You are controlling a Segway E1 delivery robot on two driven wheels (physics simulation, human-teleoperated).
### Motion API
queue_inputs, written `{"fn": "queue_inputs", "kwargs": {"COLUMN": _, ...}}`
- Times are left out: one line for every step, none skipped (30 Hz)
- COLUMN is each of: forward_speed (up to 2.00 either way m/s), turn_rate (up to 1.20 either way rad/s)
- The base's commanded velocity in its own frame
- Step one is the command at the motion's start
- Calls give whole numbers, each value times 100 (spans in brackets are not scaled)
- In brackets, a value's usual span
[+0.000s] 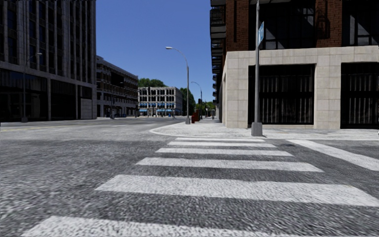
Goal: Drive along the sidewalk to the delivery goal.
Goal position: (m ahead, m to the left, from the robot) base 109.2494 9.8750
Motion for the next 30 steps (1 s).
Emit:
{"fn": "queue_inputs", "kwargs": {"forward_speed": 200, "turn_rate": 0}}
{"fn": "queue_inputs", "kwargs": {"forward_speed": 200, "turn_rate": 0}}
{"fn": "queue_inputs", "kwargs": {"forward_speed": 200, "turn_rate": 0}}
{"fn": "queue_inputs", "kwargs": {"forward_speed": 200, "turn_rate": 0}}
{"fn": "queue_inputs", "kwargs": {"forward_speed": 200, "turn_rate": 0}}
{"fn": "queue_inputs", "kwargs": {"forward_speed": 200, "turn_rate": 0}}
{"fn": "queue_inputs", "kwargs": {"forward_speed": 200, "turn_rate": 0}}
{"fn": "queue_inputs", "kwargs": {"forward_speed": 200, "turn_rate": 0}}
{"fn": "queue_inputs", "kwargs": {"forward_speed": 200, "turn_rate": 0}}
{"fn": "queue_inputs", "kwargs": {"forward_speed": 200, "turn_rate": 0}}
{"fn": "queue_inputs", "kwargs": {"forward_speed": 200, "turn_rate": 0}}
{"fn": "queue_inputs", "kwargs": {"forward_speed": 200, "turn_rate": 0}}
{"fn": "queue_inputs", "kwargs": {"forward_speed": 200, "turn_rate": 0}}
{"fn": "queue_inputs", "kwargs": {"forward_speed": 200, "turn_rate": 0}}
{"fn": "queue_inputs", "kwargs": {"forward_speed": 200, "turn_rate": -10}}
{"fn": "queue_inputs", "kwargs": {"forward_speed": 200, "turn_rate": -35}}
{"fn": "queue_inputs", "kwargs": {"forward_speed": 200, "turn_rate": -61}}
{"fn": "queue_inputs", "kwargs": {"forward_speed": 200, "turn_rate": -82}}
{"fn": "queue_inputs", "kwargs": {"forward_speed": 200, "turn_rate": -82}}
{"fn": "queue_inputs", "kwargs": {"forward_speed": 200, "turn_rate": -91}}
{"fn": "queue_inputs", "kwargs": {"forward_speed": 200, "turn_rate": -82}}
{"fn": "queue_inputs", "kwargs": {"forward_speed": 200, "turn_rate": -6}}
{"fn": "queue_inputs", "kwargs": {"forward_speed": 200, "turn_rate": 0}}
{"fn": "queue_inputs", "kwargs": {"forward_speed": 200, "turn_rate": 0}}
{"fn": "queue_inputs", "kwargs": {"forward_speed": 200, "turn_rate": 0}}
{"fn": "queue_inputs", "kwargs": {"forward_speed": 200, "turn_rate": 0}}
{"fn": "queue_inputs", "kwargs": {"forward_speed": 200, "turn_rate": 0}}
{"fn": "queue_inputs", "kwargs": {"forward_speed": 200, "turn_rate": 0}}
{"fn": "queue_inputs", "kwargs": {"forward_speed": 200, "turn_rate": 0}}
{"fn": "queue_inputs", "kwargs": {"forward_speed": 200, "turn_rate": 0}}
